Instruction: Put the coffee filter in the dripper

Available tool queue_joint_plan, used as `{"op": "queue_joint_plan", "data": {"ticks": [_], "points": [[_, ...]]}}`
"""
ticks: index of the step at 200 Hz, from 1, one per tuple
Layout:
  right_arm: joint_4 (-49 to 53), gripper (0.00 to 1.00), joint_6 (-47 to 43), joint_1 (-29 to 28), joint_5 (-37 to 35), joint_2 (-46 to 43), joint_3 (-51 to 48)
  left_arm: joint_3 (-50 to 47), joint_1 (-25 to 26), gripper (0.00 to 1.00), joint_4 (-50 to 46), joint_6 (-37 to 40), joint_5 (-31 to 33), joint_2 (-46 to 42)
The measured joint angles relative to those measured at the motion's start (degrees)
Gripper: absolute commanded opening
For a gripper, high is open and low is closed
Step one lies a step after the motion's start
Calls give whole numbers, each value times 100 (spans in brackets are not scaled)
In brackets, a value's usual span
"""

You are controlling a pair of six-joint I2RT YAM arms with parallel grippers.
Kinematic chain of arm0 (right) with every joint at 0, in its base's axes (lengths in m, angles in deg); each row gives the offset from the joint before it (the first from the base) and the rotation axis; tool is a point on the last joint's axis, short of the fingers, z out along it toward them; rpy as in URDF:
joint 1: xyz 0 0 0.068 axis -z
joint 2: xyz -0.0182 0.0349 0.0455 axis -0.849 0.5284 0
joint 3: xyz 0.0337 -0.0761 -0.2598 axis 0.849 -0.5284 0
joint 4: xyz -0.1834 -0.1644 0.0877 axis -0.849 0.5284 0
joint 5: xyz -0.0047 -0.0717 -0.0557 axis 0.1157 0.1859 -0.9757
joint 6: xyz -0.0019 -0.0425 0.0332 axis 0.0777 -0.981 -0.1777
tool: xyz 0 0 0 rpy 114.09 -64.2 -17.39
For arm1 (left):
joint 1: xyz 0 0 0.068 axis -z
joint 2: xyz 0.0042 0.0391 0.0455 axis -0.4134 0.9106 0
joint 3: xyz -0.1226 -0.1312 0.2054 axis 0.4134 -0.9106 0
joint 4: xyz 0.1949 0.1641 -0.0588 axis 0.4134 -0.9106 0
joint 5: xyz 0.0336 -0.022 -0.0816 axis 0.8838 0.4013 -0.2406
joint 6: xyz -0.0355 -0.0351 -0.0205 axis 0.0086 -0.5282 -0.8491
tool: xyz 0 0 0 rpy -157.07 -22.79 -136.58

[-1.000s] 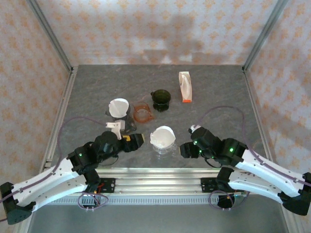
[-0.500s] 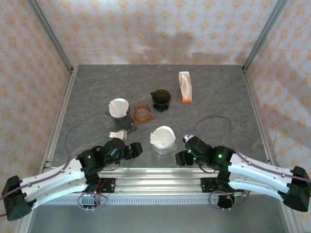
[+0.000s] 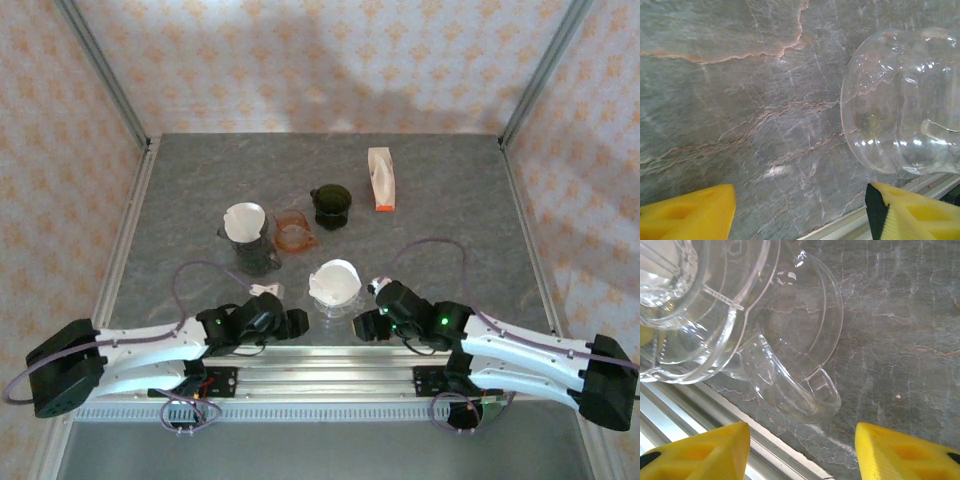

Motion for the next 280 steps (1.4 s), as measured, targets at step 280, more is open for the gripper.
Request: {"op": "queue_joint_plan", "data": {"ticks": [280], "points": [[-811, 40, -168, 0, -22, 428, -289, 299, 0, 64, 522, 2, -131, 870]]}}
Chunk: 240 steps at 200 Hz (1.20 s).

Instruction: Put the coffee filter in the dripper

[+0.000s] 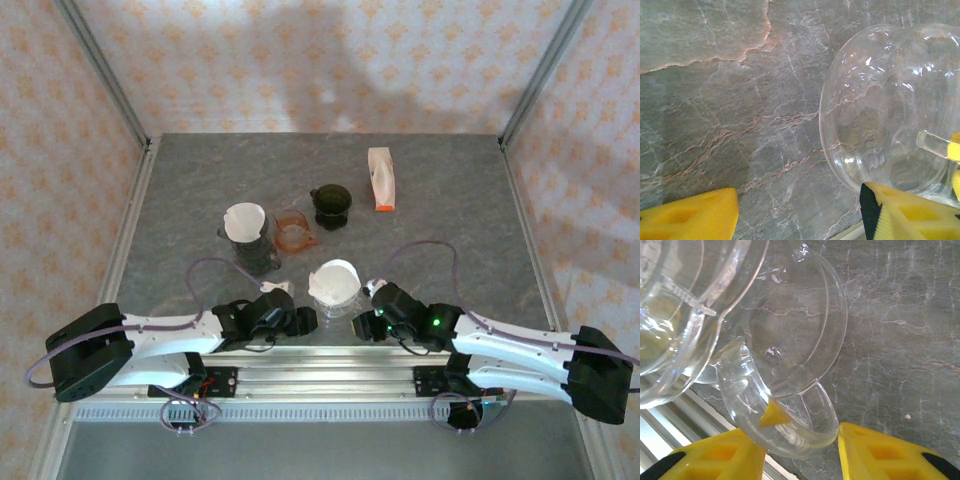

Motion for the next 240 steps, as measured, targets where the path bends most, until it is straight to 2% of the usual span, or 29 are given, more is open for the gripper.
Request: {"op": "queue_joint_plan", "data": {"ticks": [123, 171, 203, 240], "points": [[-402, 36, 282, 0, -308, 2, -114, 197, -85, 64, -133, 0, -35, 293], [-485, 47, 358, 0, -348, 28, -129, 251, -105, 63, -201, 0, -61, 328], [-485, 48, 321, 0, -350, 22, -129, 249, -120, 64, -201, 0, -94, 299], [-511, 39, 219, 0, -369, 22, -129, 249, -127, 64, -203, 2, -98, 275]]}}
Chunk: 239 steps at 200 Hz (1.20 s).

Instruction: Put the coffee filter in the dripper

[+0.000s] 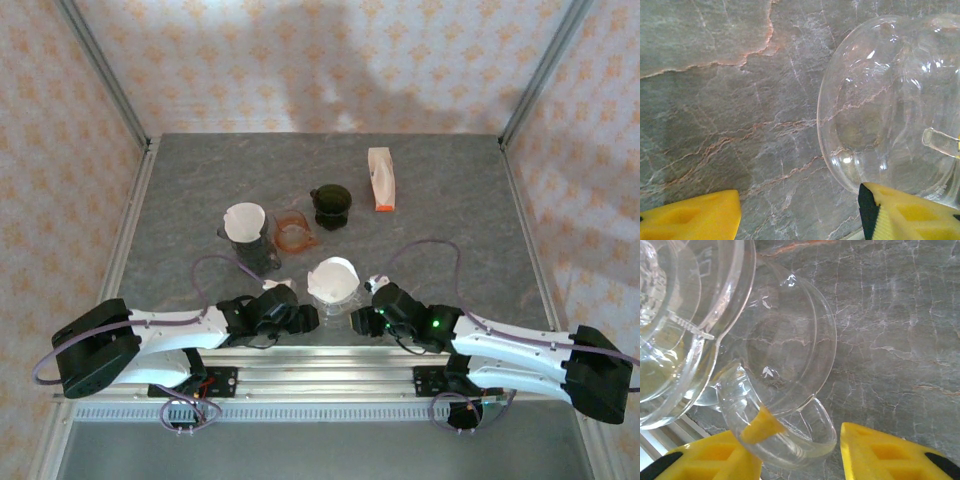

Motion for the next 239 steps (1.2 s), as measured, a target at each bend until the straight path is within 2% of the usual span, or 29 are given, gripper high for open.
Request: {"op": "queue_joint_plan", "data": {"ticks": [62, 157, 208, 239], "points": [[-308, 32, -20, 0, -44, 131, -87, 0, -11, 64, -7, 0, -2, -35], [-387, 31, -7, -4, -391, 140, -118, 0, -79, 64, -7, 2, -85, -35], [-391, 40, -4, -245, -540, 184, -118, 0, -151, 64, 0, 4, -179, 9], [-407, 42, 59, -339, -612, 258, -118, 13, -164, 62, 11, 9, -192, 94]]}}
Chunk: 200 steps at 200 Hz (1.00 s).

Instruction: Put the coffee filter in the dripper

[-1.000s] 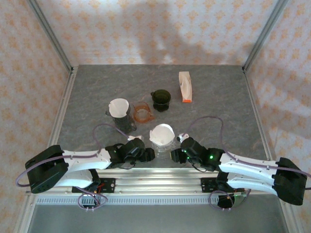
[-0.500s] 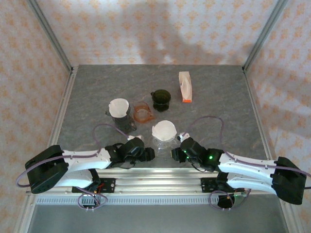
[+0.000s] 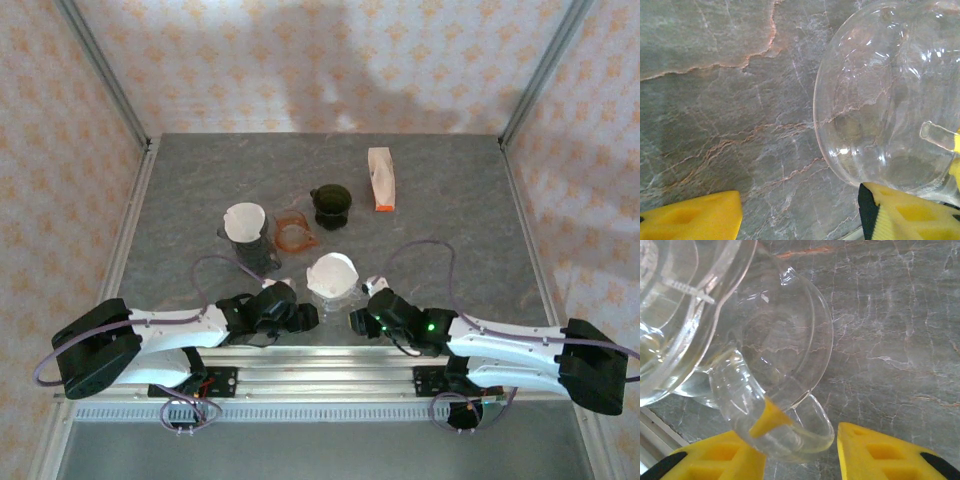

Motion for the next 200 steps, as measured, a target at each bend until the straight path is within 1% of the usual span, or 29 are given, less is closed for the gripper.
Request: {"op": "queue_joint_plan", "data": {"ticks": [33, 80, 115, 132, 155, 174, 200], "points": [[-155, 42, 136, -9, -83, -7, -15, 22, -28, 54, -22, 9, -17, 79], [-264, 42, 302, -9, -214, -173, -173, 232, -68, 44, -328, 35, -17, 299], [-282, 42, 330, -9, -251, -219, -175, 243, -87, 45, -374, 28, -20, 306], [-282, 42, 330, -9, -251, -219, -173, 195, -85, 47, -382, 4, -17, 199], [-282, 42, 330, -9, -251, -219, -175, 61, -42, 50, -313, -13, 17, -131], [-280, 42, 341, -9, -251, -238, -175, -59, -26, 50, -352, -15, 313, -560], [-249, 42, 374, -9, -280, -385, -175, -85, -22, 50, -483, -15, 544, -1196]]}}
